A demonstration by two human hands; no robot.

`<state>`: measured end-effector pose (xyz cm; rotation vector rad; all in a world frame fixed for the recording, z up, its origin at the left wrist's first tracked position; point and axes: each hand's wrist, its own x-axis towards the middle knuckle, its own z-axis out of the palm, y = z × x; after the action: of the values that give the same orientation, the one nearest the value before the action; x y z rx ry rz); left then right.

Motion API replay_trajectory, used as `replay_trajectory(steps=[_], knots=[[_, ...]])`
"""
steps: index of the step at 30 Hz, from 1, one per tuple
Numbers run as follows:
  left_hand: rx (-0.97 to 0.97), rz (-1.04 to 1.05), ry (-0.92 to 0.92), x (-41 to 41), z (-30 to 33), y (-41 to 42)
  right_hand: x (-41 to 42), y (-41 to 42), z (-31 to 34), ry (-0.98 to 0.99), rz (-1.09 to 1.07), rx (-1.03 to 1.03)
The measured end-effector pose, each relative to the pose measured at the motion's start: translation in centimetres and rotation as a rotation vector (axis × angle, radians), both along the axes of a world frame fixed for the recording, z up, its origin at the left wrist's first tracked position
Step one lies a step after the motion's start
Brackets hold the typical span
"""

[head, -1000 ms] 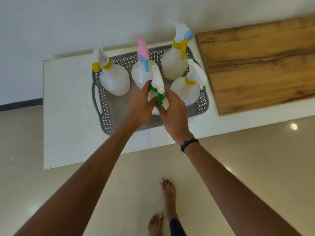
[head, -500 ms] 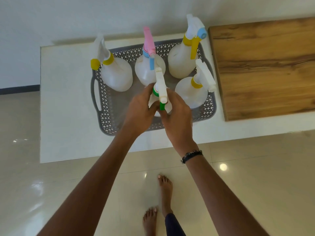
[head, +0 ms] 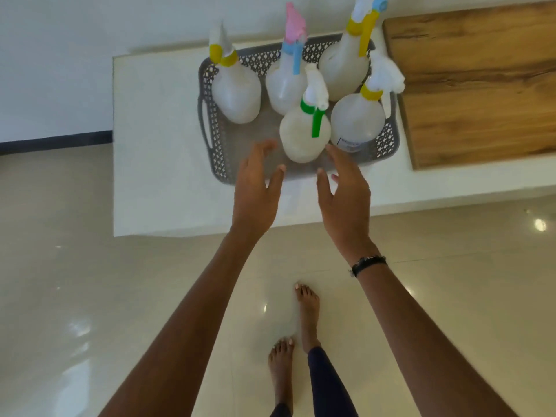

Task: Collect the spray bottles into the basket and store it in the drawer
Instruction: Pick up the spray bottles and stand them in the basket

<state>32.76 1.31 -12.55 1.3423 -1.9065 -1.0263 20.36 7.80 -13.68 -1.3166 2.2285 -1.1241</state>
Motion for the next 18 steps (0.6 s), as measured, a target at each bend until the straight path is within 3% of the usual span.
replay_trajectory(steps=[6,18], knots=[[0.111,-0.017,-0.021,6.8,0.0,9.7,6.7,9.3,0.1,-0.027,0.113,0.068],[0.316,0.221,-0.098,19.3,-4.8,31.0,18.1,27.0,-3.8,-0.104,0.381,0.225]])
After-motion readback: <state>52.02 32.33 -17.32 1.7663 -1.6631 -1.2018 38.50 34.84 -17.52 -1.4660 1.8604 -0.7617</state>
